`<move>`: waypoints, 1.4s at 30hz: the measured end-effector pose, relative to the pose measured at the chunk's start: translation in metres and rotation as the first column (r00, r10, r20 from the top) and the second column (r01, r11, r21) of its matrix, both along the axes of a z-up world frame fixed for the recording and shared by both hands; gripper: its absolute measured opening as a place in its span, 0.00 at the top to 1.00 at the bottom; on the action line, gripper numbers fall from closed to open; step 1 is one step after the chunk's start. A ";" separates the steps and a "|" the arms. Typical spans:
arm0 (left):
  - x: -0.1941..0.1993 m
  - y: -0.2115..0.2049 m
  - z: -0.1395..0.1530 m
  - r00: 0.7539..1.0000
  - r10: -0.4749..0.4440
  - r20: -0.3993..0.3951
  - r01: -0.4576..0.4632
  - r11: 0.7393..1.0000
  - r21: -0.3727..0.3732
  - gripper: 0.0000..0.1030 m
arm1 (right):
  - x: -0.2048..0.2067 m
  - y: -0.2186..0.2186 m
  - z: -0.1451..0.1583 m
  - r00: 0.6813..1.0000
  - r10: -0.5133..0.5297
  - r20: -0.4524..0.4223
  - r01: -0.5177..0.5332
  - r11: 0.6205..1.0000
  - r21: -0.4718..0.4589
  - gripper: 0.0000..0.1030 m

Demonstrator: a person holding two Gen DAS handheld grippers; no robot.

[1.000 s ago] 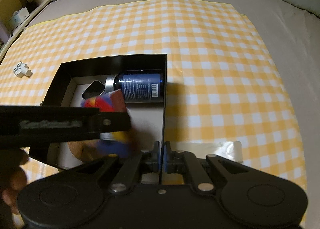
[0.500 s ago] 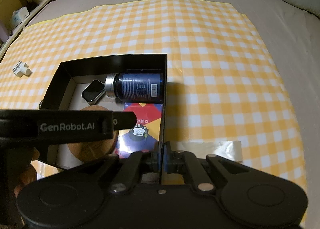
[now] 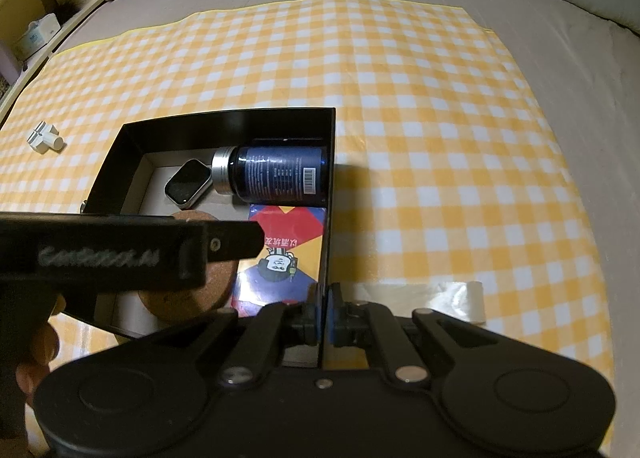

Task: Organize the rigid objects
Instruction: 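Carry the card box with the left gripper into the box, release, then move the left gripper to the white suction knob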

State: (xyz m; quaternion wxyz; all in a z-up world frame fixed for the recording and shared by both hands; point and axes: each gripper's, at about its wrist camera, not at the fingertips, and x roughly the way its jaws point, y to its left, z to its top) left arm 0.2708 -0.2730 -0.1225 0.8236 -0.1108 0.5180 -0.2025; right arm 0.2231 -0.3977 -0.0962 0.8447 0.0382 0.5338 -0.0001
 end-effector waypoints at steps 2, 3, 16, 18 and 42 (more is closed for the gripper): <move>-0.004 0.000 0.003 1.000 -0.016 0.017 0.016 1.000 0.008 0.12 | 0.000 0.000 0.000 1.000 0.000 0.000 0.000 1.000 0.001 0.96; -0.005 0.000 0.005 0.999 -0.025 0.022 0.025 1.000 0.010 0.09 | 0.000 -0.001 0.000 1.000 0.000 0.000 0.000 1.000 0.001 0.96; -0.026 0.031 0.032 0.995 -0.024 0.092 0.020 0.999 0.044 0.02 | 0.003 0.003 -0.003 1.000 0.007 -0.014 -0.007 1.000 -0.021 0.96; -0.029 0.040 0.038 0.994 -0.017 0.106 0.012 0.999 0.047 0.02 | 0.003 0.004 -0.002 1.000 0.007 -0.014 -0.007 1.000 -0.023 0.96; -0.055 0.171 0.077 0.963 0.042 0.266 -0.097 0.975 0.198 0.00 | 0.003 0.004 0.002 1.000 0.004 -0.004 -0.004 0.999 -0.037 0.96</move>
